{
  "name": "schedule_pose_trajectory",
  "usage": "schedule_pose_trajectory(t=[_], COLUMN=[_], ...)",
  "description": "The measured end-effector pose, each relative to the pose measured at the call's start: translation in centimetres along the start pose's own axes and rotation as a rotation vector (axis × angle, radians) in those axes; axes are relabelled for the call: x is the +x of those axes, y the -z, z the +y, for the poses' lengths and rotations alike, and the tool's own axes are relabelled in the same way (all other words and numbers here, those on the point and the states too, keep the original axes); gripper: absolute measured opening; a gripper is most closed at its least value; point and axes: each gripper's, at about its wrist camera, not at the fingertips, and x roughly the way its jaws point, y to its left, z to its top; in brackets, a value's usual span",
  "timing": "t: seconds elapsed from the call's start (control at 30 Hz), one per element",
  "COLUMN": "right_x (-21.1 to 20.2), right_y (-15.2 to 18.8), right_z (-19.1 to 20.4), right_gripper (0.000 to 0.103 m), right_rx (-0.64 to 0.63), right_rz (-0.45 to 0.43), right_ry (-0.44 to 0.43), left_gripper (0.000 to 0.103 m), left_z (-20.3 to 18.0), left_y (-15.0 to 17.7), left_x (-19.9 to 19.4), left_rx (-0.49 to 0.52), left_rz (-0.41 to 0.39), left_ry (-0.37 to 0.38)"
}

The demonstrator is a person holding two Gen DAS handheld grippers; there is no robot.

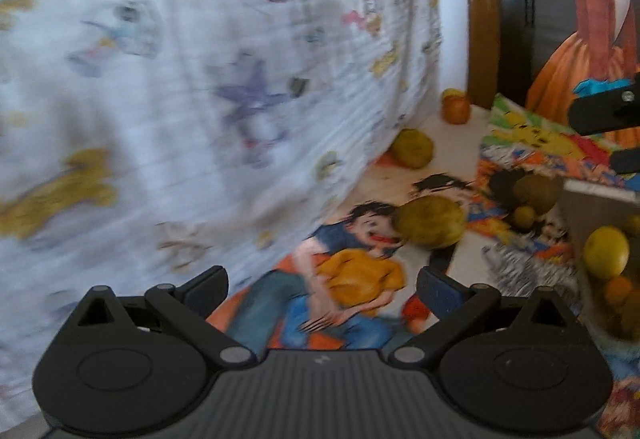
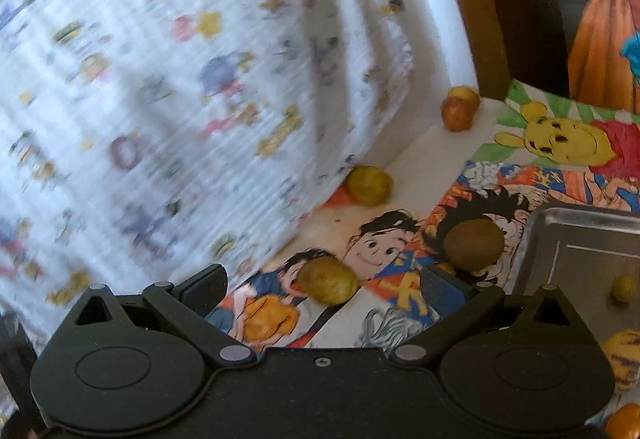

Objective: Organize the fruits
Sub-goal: 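Grasp a large yellow potato with the left tool while the right tool grasps a brown kiwi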

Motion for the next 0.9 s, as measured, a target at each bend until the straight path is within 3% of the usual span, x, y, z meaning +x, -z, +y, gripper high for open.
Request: schedule_pose_trajectory(t=[0.23,0.43,0.67,0.77,0.9], right_x=[4.8,8.6,11.3,12.1,12.5], right_y=[-1.3,-0.6,-0.1,0.2,0.5], right_z=[-5.6,-8.0,-8.9,-9.3,-9.6], right_gripper=[0.102,0.095,0.076,0.066,0.061], right_rx=[0.185,0.241,0.224,0.231,0.233], right_rz=[0.103,0.18,0.216,0.227,0.218], right_ry=[0.04,0.054,0.097,0.111,0.106], left_gripper=[0.103,0.103,0.102,0.097,0.092], left_z=[-1.5,-2.8,-4.2,-4.4,-4.4], left_y=[-1.3,-1.9,-2.2,-2.1,-2.1], left_x=[5.4,8.8,11.0,11.6,12.2], left_rx=[-0.073,-0.099,-0.069,-0.073,-0.087], left_rz=[0.034,0.055,0.042,0.051,0.06], left_ry=[0.121,0.178,0.21,0.22,0.245])
